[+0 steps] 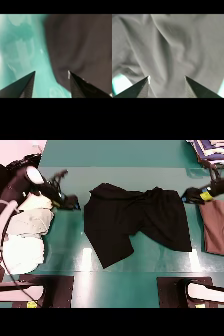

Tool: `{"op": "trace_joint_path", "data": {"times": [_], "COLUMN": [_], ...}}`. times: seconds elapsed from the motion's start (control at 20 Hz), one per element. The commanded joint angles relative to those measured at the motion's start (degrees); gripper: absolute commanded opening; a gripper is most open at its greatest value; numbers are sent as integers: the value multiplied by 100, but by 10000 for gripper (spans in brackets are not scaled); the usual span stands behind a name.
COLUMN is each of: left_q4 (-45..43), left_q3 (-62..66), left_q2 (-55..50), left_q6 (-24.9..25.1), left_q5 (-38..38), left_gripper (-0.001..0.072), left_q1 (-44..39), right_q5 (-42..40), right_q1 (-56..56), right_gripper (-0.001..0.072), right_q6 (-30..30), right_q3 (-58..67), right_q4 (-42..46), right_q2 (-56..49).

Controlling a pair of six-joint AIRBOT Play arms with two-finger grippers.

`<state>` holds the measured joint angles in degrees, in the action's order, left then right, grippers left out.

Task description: Fold the shirts.

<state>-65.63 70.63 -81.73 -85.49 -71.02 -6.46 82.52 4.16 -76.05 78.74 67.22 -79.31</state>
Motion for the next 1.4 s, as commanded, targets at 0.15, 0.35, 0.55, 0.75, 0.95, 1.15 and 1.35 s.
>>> {"op": "trace_joint_path", "data": {"times": [0.15, 0.35, 0.55, 0.75, 0.95, 1.15, 1.35], "left_q4": [973, 1526, 1808, 1816, 1808, 1810, 1810], "left_q3": [-2503, -2715, -2715, -2710, -2573, -2492, -2492], "left_q2": [728, 728, 728, 728, 765, 844, 841], "left_q6": [-4, 42, 105, 195, 566, 647, 761], "left_q5": [1235, 2059, 2262, 2363, 2175, 2138, 2138], "left_gripper": [500, 500, 498, 23, 23, 23, 23], "left_q1": [-485, -485, -485, -485, -485, -485, -485], "right_q5": [319, 348, 365, 273, -15, -518, -660], "right_q1": [669, 1075, 1681, 2614, 3670, 4046, 3810], "right_gripper": [441, 441, 441, 442, 455, 453, 452], "right_q6": [131, 160, 223, 332, 610, 614, 614], "right_q3": [-1423, -1930, -2583, -3495, -4199, -4732, -4885], "right_q4": [-31, -212, -269, -262, -264, -269, -326], "right_q2": [1213, 1659, 1967, 2046, 2046, 2044, 1816]}}
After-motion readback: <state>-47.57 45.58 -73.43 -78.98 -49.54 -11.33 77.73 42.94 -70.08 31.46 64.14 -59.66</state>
